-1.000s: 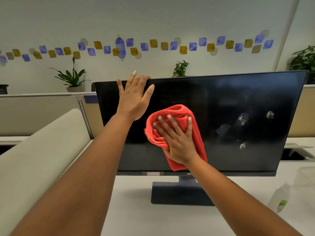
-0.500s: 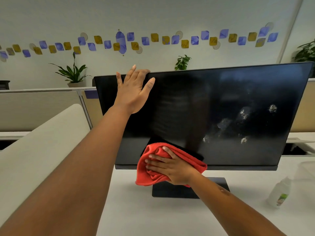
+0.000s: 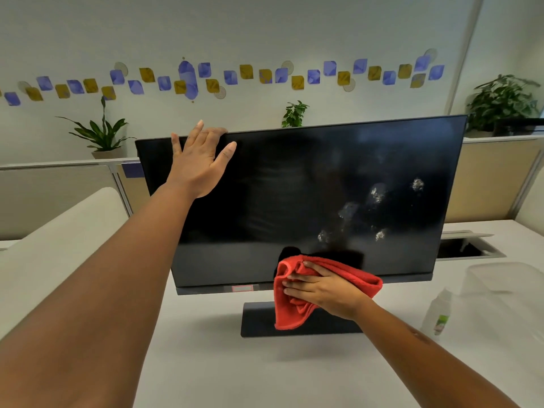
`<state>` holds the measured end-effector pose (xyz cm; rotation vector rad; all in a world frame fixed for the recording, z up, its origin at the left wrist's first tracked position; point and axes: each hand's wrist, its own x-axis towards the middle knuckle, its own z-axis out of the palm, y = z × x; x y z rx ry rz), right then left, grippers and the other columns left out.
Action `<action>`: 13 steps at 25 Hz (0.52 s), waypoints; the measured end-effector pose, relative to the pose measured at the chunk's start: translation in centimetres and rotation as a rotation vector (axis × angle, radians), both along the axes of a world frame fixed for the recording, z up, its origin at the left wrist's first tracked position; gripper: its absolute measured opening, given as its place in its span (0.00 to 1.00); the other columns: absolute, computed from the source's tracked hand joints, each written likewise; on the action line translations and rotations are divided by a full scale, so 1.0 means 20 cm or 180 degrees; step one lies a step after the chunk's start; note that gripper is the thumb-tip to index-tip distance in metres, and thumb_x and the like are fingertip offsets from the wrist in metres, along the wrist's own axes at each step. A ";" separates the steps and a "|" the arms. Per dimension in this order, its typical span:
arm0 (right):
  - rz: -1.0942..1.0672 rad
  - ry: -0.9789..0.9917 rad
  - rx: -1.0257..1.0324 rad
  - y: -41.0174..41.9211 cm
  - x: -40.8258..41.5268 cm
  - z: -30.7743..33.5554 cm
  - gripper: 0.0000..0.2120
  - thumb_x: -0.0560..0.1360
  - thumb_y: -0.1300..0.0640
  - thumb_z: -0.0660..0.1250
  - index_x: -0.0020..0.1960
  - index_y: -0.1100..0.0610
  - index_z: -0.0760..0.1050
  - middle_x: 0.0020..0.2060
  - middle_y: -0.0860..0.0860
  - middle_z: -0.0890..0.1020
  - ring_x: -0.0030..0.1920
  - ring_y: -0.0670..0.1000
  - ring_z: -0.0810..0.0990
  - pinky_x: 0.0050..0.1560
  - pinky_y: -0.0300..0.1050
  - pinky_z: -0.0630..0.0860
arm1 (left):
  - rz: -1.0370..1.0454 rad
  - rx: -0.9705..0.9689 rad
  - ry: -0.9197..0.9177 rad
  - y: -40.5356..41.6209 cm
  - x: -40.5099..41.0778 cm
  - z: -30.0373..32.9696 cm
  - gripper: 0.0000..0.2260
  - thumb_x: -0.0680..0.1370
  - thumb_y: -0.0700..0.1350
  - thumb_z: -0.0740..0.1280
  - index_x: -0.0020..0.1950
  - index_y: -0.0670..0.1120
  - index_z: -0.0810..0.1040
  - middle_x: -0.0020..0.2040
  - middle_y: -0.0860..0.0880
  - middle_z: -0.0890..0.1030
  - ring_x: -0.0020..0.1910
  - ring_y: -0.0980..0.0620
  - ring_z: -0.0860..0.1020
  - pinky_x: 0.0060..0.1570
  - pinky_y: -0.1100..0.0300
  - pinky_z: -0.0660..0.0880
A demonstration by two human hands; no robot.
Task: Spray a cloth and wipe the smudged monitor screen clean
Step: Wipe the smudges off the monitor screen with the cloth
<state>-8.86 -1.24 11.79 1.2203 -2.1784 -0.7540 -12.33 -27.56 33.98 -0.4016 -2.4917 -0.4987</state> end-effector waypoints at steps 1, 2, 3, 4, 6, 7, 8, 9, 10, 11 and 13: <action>-0.0054 -0.0002 -0.0045 0.04 0.03 0.01 0.31 0.64 0.46 0.76 0.64 0.45 0.71 0.63 0.42 0.76 0.64 0.45 0.73 0.66 0.50 0.60 | 0.0024 -0.0013 0.0002 0.00 0.00 0.00 0.21 0.80 0.54 0.48 0.71 0.48 0.60 0.75 0.47 0.59 0.75 0.50 0.46 0.71 0.41 0.34; -0.0123 0.0015 -0.0208 0.07 0.06 0.02 0.30 0.62 0.47 0.77 0.62 0.46 0.73 0.61 0.42 0.77 0.63 0.45 0.74 0.65 0.49 0.62 | 0.0061 -0.0030 0.0027 0.00 0.00 0.00 0.21 0.80 0.54 0.48 0.71 0.48 0.60 0.74 0.46 0.59 0.75 0.50 0.46 0.71 0.41 0.35; -0.0214 0.0012 -0.0553 0.10 0.09 0.02 0.29 0.61 0.48 0.78 0.60 0.46 0.76 0.58 0.42 0.80 0.60 0.45 0.76 0.64 0.48 0.65 | 0.0103 -0.0044 0.0078 0.01 0.00 -0.01 0.21 0.80 0.54 0.48 0.71 0.47 0.61 0.74 0.46 0.60 0.75 0.49 0.47 0.71 0.41 0.35; -0.0313 -0.0019 -0.1077 0.12 0.13 0.03 0.28 0.59 0.50 0.79 0.58 0.47 0.77 0.56 0.43 0.81 0.59 0.45 0.78 0.62 0.47 0.69 | 0.0150 -0.0050 0.0152 0.02 0.00 -0.01 0.21 0.80 0.54 0.48 0.70 0.47 0.61 0.74 0.45 0.61 0.75 0.49 0.48 0.70 0.40 0.35; -0.0427 0.0024 -0.2338 0.14 0.18 0.04 0.27 0.61 0.57 0.79 0.59 0.51 0.77 0.56 0.47 0.82 0.59 0.48 0.78 0.59 0.52 0.73 | 0.0235 -0.0038 0.0334 0.06 0.00 -0.01 0.21 0.80 0.54 0.48 0.70 0.46 0.61 0.73 0.45 0.62 0.75 0.49 0.50 0.69 0.40 0.34; -0.0426 0.0147 -0.2893 0.14 0.19 0.06 0.25 0.64 0.59 0.76 0.60 0.54 0.77 0.57 0.49 0.81 0.61 0.51 0.76 0.61 0.55 0.73 | 0.0266 -0.0032 0.0420 0.10 0.00 -0.01 0.22 0.80 0.54 0.48 0.71 0.46 0.61 0.73 0.45 0.62 0.75 0.49 0.50 0.69 0.39 0.34; -0.0429 0.0321 -0.3353 0.11 0.18 0.10 0.21 0.68 0.58 0.72 0.61 0.56 0.75 0.59 0.51 0.80 0.63 0.52 0.74 0.63 0.58 0.70 | 0.0265 -0.0048 0.0483 0.15 0.00 -0.01 0.22 0.80 0.54 0.48 0.71 0.46 0.60 0.73 0.45 0.62 0.75 0.49 0.51 0.69 0.39 0.34; -0.0481 0.0507 -0.3716 0.08 0.16 0.16 0.19 0.72 0.57 0.68 0.62 0.56 0.74 0.60 0.53 0.78 0.65 0.53 0.71 0.65 0.60 0.66 | 0.0212 -0.0096 0.0517 0.22 0.00 -0.01 0.22 0.80 0.53 0.48 0.72 0.47 0.59 0.74 0.45 0.61 0.75 0.50 0.51 0.69 0.40 0.34; -0.0559 0.0682 -0.4005 0.05 0.13 0.23 0.18 0.74 0.56 0.64 0.64 0.56 0.73 0.62 0.54 0.77 0.66 0.53 0.69 0.66 0.61 0.63 | 0.0115 -0.0165 0.0538 0.29 0.00 0.00 0.22 0.80 0.53 0.48 0.72 0.47 0.58 0.74 0.45 0.61 0.75 0.50 0.51 0.69 0.41 0.35; -0.0632 0.0818 -0.4222 0.02 0.09 0.30 0.18 0.75 0.56 0.63 0.64 0.56 0.72 0.63 0.54 0.76 0.67 0.54 0.67 0.66 0.61 0.61 | -0.0006 -0.0238 0.0582 0.37 -0.01 0.02 0.22 0.80 0.53 0.48 0.73 0.47 0.58 0.74 0.46 0.61 0.75 0.50 0.51 0.70 0.42 0.35; -0.0714 0.0952 -0.4397 -0.05 0.02 0.42 0.20 0.73 0.61 0.64 0.65 0.56 0.72 0.64 0.55 0.75 0.68 0.56 0.66 0.66 0.64 0.60 | -0.0226 -0.0290 0.0736 0.51 -0.02 0.05 0.21 0.80 0.52 0.49 0.72 0.47 0.58 0.74 0.46 0.62 0.75 0.50 0.53 0.71 0.44 0.37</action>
